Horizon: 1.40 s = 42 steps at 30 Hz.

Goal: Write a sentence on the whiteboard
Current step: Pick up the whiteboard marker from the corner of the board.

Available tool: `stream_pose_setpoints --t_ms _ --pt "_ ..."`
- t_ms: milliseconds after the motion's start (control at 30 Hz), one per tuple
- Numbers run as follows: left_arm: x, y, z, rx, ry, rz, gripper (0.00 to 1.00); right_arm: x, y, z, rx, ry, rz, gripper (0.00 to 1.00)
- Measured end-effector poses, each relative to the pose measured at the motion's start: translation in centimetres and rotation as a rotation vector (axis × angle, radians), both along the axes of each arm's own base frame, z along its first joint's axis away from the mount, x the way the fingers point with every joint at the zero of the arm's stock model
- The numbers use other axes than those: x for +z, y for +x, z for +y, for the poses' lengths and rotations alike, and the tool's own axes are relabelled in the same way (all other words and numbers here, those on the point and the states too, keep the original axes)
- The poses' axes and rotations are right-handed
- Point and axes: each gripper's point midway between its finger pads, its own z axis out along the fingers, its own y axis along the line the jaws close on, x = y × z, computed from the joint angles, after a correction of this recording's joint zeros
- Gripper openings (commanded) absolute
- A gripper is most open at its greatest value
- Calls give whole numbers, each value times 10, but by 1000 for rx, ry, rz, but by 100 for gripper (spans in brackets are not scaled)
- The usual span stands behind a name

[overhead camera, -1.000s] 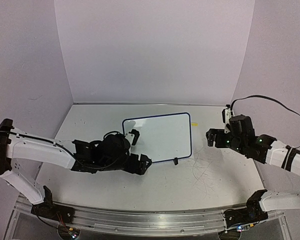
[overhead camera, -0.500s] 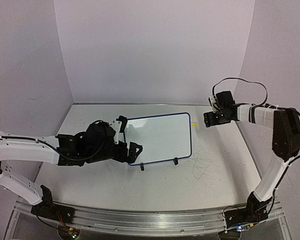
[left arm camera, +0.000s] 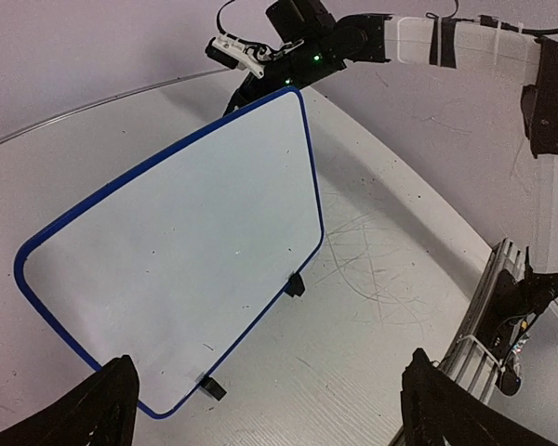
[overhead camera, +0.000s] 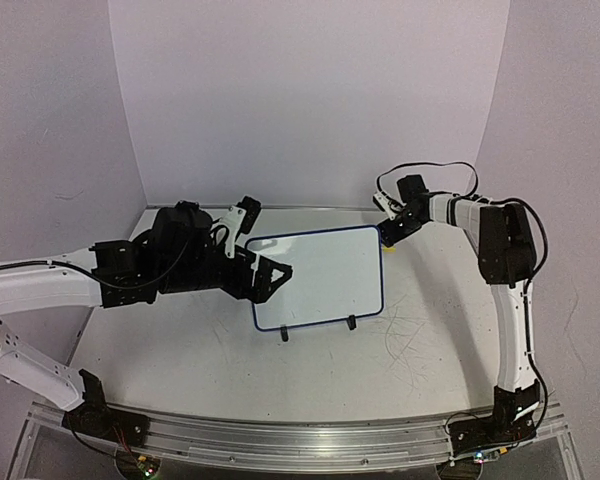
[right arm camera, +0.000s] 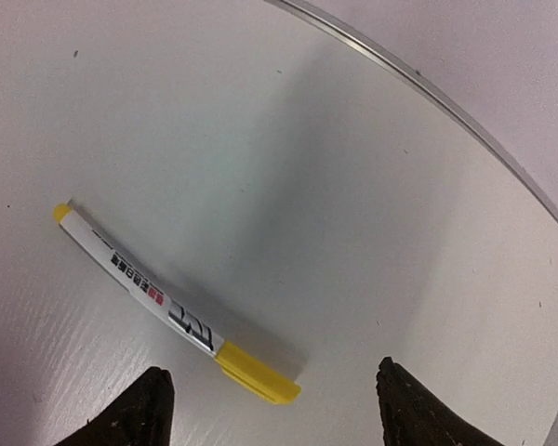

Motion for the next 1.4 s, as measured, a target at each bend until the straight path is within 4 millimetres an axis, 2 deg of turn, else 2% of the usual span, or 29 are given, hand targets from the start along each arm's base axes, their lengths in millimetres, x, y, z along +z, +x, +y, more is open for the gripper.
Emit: stream_pose_setpoints --t_ms 200,333,433,567,800,967,1067,1167,1267,1333,1400 --pt "-10 7 -3 -1 35 10 99 -21 1 22 114 54 75 58" --pt "-15 13 -2 4 61 16 100 -37 1 26 139 56 117 54" --pt "-9 16 -3 9 52 7 99 -43 2 28 154 50 127 43" --pt "1 19 -5 11 35 -5 99 -44 -1 27 160 44 139 23" --pt "4 19 -6 11 30 -8 99 -47 -6 31 159 47 155 2" --pt "4 19 -6 9 28 -6 99 -44 -11 18 83 54 147 0" --pt "6 18 -5 10 22 -6 99 -43 -21 -4 -17 65 153 0" --pt "11 18 -3 21 6 -6 99 -32 -36 -38 -144 80 153 0" --pt "21 20 4 61 -28 -10 99 -3 -54 -71 -277 112 107 0" --pt "29 21 12 95 -65 -17 99 28 -69 -88 -351 147 59 0" --pt "36 21 18 122 -108 -23 99 65 -86 -93 -402 209 -20 0"
